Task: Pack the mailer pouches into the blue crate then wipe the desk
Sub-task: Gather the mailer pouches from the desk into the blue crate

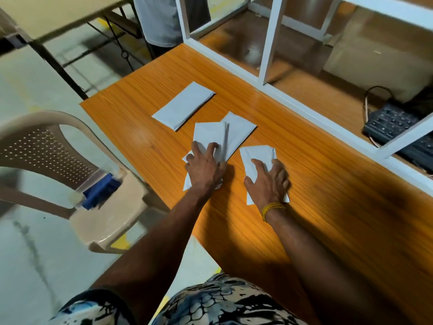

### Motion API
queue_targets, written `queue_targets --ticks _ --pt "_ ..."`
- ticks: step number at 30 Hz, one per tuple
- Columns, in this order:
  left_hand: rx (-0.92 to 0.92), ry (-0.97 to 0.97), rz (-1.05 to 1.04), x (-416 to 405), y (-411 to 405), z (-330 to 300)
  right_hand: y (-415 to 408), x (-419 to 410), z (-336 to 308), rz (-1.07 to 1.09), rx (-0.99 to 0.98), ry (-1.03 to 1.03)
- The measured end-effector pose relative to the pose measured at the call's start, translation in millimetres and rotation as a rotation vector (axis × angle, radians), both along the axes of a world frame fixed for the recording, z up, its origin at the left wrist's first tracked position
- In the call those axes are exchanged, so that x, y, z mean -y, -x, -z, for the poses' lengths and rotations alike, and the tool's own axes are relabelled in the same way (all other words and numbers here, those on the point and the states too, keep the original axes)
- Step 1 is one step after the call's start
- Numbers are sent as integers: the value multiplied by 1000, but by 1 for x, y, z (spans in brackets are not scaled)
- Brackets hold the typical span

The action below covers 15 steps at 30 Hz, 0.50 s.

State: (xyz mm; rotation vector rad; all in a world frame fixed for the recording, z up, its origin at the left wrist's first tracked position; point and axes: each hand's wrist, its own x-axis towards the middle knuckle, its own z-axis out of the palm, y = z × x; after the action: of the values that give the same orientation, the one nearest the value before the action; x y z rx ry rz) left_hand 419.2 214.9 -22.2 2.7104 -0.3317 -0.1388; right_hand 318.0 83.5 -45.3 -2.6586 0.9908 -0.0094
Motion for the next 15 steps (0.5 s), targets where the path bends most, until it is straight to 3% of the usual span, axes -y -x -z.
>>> queue_targets --ticks 7,15 --pt "-4 13 73 -27 57 -2 30 -14 -7 -33 63 5" --pt "100 146 127 -64 128 -20 110 -51 -24 33 337 18"
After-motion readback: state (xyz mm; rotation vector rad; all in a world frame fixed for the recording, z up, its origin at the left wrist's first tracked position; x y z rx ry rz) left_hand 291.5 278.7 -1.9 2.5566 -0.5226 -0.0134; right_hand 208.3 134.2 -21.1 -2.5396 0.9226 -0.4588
